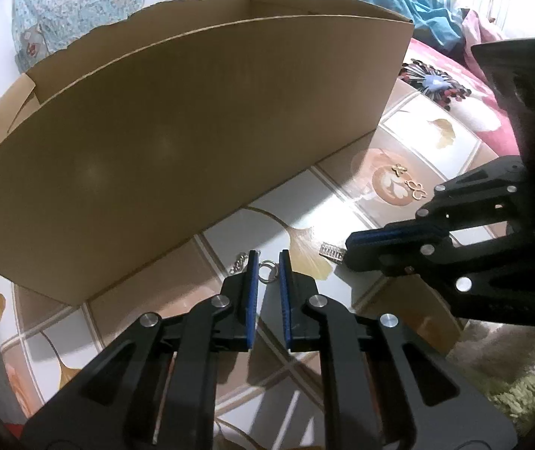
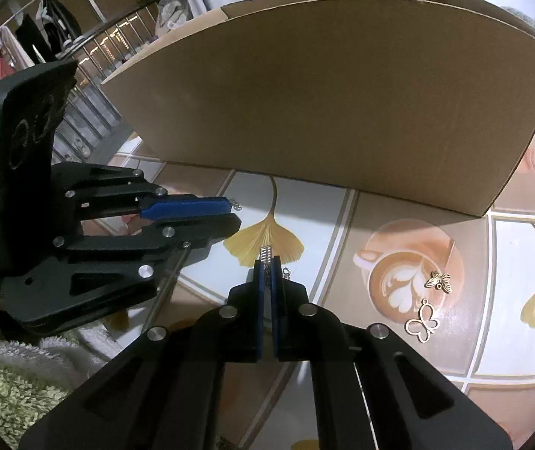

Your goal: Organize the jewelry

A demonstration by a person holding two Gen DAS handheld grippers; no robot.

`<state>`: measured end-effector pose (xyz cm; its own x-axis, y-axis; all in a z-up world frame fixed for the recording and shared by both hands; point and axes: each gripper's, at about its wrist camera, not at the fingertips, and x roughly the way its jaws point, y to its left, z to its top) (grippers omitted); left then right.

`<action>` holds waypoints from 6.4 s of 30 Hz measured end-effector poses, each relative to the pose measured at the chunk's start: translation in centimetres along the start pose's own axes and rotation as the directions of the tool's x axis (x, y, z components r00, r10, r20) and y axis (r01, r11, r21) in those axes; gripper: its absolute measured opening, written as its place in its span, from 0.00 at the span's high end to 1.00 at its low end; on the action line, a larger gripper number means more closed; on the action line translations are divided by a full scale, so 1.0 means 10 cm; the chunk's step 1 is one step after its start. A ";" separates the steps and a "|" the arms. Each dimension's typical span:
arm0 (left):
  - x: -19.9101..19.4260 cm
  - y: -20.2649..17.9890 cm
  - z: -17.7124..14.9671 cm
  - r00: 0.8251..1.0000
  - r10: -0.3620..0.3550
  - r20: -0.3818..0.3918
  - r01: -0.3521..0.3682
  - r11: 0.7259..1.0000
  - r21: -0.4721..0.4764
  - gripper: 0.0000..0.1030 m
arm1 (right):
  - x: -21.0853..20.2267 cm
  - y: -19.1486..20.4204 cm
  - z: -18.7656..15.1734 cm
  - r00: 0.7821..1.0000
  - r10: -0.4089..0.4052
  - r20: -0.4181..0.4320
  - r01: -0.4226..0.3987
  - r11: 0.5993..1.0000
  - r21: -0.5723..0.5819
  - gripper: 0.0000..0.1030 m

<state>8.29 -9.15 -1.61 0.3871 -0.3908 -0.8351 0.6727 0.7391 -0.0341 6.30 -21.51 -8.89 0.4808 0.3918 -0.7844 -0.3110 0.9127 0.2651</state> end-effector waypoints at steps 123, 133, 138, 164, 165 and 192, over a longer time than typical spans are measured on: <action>-0.23 0.99 1.20 0.980 -0.142 0.142 0.175 0.952 -0.252 0.75 | -0.04 -0.69 1.83 0.997 0.045 0.055 -0.054 0.983 0.174 0.80; -0.57 0.93 1.09 0.975 -0.102 0.195 0.148 0.959 -0.243 0.66 | -0.41 -0.67 1.69 0.991 0.026 0.134 -0.051 0.980 0.191 0.73; -0.87 0.79 0.95 0.971 -0.067 0.231 0.115 0.972 -0.203 0.50 | -0.76 -0.54 1.49 0.973 0.037 0.227 -0.073 0.985 0.154 0.56; -0.56 0.06 -0.12 0.997 -0.040 0.073 0.050 0.989 -0.137 0.15 | -0.86 -0.50 0.04 0.986 -0.052 0.158 0.012 0.970 0.244 0.48; -0.50 0.06 -0.14 0.998 -0.018 0.065 0.027 0.990 -0.136 0.15 | -0.77 -0.49 -0.01 0.990 -0.059 0.130 0.025 0.968 0.249 0.48; 0.08 0.13 0.06 1.000 0.017 0.022 -0.015 0.998 -0.055 0.74 | -0.33 -0.46 -0.15 0.989 -0.143 0.048 0.128 0.962 0.241 0.51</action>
<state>9.87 -8.80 -1.99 0.4121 -0.3904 -0.8233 0.6309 0.7742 -0.0513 4.90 -27.22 -8.38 0.5588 0.2623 -0.7867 -0.0401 0.9561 0.2902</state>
